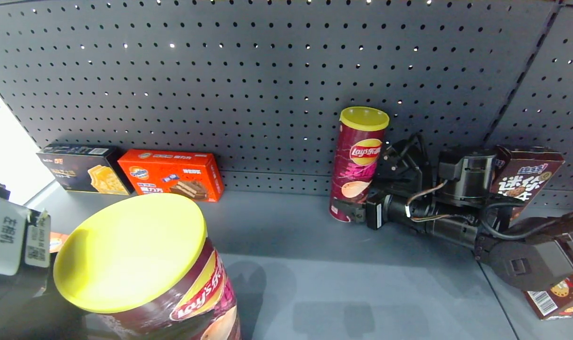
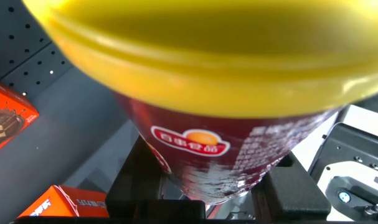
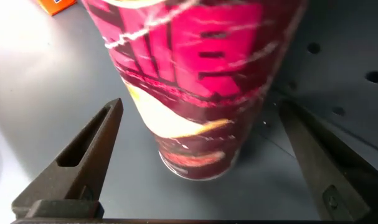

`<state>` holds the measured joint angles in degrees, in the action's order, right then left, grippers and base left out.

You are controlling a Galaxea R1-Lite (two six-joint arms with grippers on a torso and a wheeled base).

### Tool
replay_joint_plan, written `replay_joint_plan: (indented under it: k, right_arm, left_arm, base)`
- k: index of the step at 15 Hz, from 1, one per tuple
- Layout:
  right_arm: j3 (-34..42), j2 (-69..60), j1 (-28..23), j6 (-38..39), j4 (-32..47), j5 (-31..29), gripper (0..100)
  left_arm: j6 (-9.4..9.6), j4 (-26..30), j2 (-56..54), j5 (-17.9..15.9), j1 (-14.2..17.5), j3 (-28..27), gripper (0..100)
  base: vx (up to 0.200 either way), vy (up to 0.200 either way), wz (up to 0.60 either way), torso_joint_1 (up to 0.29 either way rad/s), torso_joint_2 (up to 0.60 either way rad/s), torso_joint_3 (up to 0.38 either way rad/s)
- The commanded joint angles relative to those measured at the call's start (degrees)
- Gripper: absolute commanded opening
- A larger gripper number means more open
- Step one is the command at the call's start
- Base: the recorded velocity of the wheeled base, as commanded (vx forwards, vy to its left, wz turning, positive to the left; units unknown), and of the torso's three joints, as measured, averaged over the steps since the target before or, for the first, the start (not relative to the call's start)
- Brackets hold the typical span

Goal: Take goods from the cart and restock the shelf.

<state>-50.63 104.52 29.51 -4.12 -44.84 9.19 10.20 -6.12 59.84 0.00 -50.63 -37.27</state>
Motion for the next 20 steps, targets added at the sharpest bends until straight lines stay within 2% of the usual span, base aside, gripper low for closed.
replay_joint_plan:
  k: [1, 10, 11, 17, 20]
  right_arm:
    - [-0.3, 0.6, 0.0, 0.0, -0.1, -0.1, 100]
    - [-2.5, 2.9, 0.2, -0.1, -0.2, -0.1, 100]
    - [-2.1, 2.8, 0.3, -0.2, -0.2, -0.1, 0]
    - [1.1, -0.7, 2.5, 0.0, -0.2, -0.4, 0]
    - [5.0, -5.2, 3.0, 0.0, -0.2, -0.5, 0]
  left_arm:
    - [-0.01, 0.0, 0.1, 0.0, 0.0, 0.1, 0]
    - [-0.1, 0.0, 0.1, 0.0, 0.1, 0.5, 0]
    - [-0.1, 0.0, 0.1, 0.0, 0.1, 0.5, 0]
    - [-0.89, 0.0, 0.0, 0.1, 0.1, 0.5, 0]
    - [-0.89, 0.0, -0.1, 0.1, 0.1, 0.5, 0]
  base:
    - [0.0, 0.0, 0.0, 0.0, 0.0, 0.0]
    - [0.0, 0.0, 0.0, 0.0, 0.0, 0.0]
    - [0.0, 0.0, 0.0, 0.0, 0.0, 0.0]
    - [0.0, 0.0, 0.0, 0.0, 0.0, 0.0]
    - [0.0, 0.0, 0.0, 0.0, 0.0, 0.0]
